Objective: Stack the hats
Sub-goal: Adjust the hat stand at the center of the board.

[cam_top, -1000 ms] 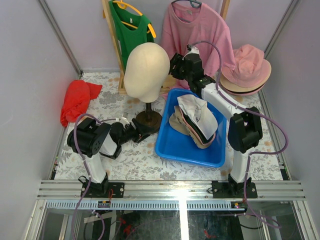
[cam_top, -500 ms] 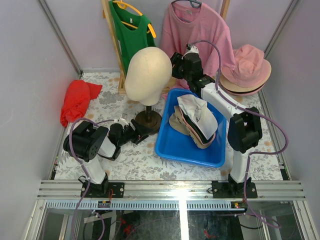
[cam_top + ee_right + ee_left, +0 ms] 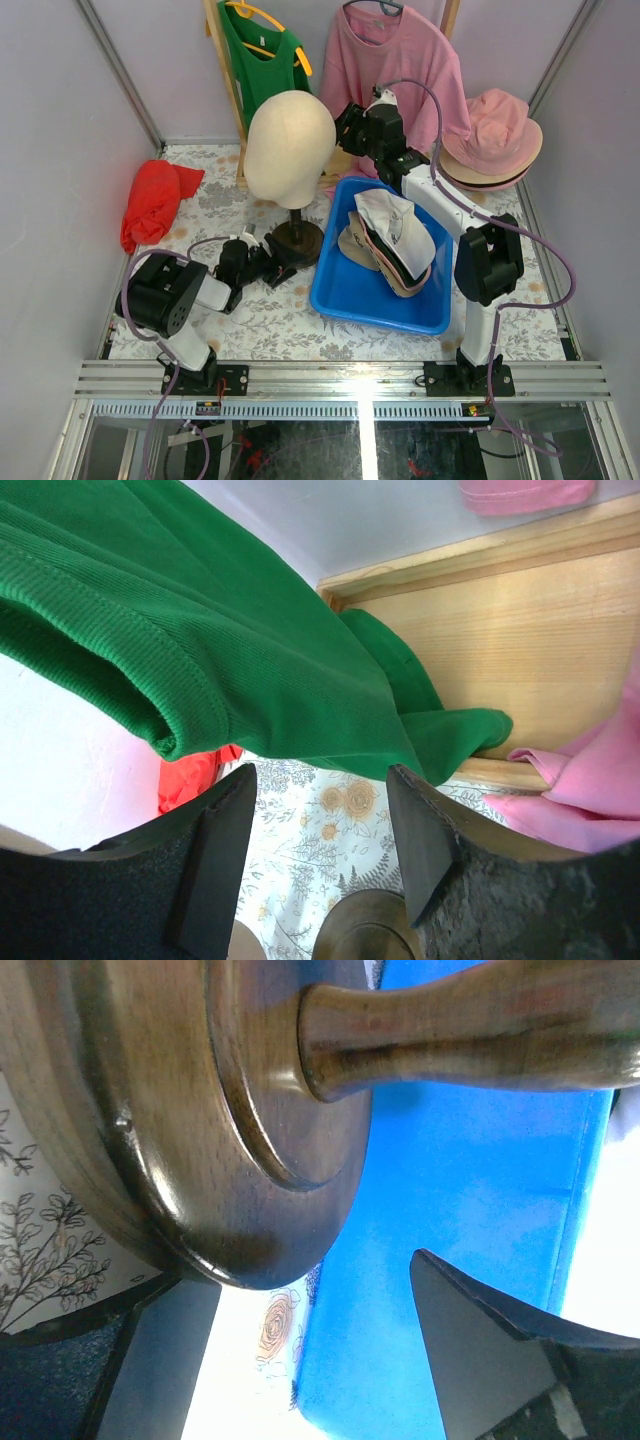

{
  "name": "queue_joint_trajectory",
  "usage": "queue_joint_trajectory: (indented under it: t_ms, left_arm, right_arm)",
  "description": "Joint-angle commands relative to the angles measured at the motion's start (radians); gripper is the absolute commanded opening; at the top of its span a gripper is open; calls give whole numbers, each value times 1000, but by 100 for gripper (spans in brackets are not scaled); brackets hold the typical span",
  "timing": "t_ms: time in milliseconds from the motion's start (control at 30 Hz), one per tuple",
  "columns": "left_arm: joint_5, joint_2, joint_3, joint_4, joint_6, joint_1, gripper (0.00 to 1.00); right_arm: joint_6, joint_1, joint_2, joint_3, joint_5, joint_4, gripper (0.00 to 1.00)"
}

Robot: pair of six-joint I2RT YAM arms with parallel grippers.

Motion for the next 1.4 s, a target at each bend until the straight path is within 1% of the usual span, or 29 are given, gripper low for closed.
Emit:
queue_joint_trajectory:
  t_ms: [0,267,433,633,767,933,1033,1133,1233,1300,1367]
  left_arm:
    - [-157,24,-59,-550,73,2,78]
    - [-243,-61,-62,-687,-96,-49,79]
    - [-289,-181,-49,-818,-168,-70,79]
    - [-323,-318,-22,-966,-212,-102,80]
    - [-350,-454,-25,-1055,-246,-121,80]
    - [-412,-655,12,-1197,-240,-133,80]
    - [-466,-729,50,-1268,-212,-133,80]
    - [-495,-743,86,-1297,-188,-133,79]
    - [-502,-732,104,-1297,-182,-135,77]
    - [-501,-733,108,-1293,-182,-134,75]
    - [-496,-754,108,-1287,-186,-135,71]
  right_arm:
    - [5,19,0,56,14,56,62]
    - [5,20,3,46,13,64,62]
    - [2,20,4,47,10,65,62]
    - [4,20,-5,30,6,73,62]
    - [5,21,-23,7,7,77,62]
    - [-20,20,-72,-23,33,52,61]
    - [-53,21,-114,-39,56,13,62]
    - [-93,20,-168,-65,84,-26,62]
    - [-124,21,-237,-132,111,-58,62]
    - [-144,20,-280,-173,131,-84,62]
    - [-161,20,-358,-220,145,-113,62]
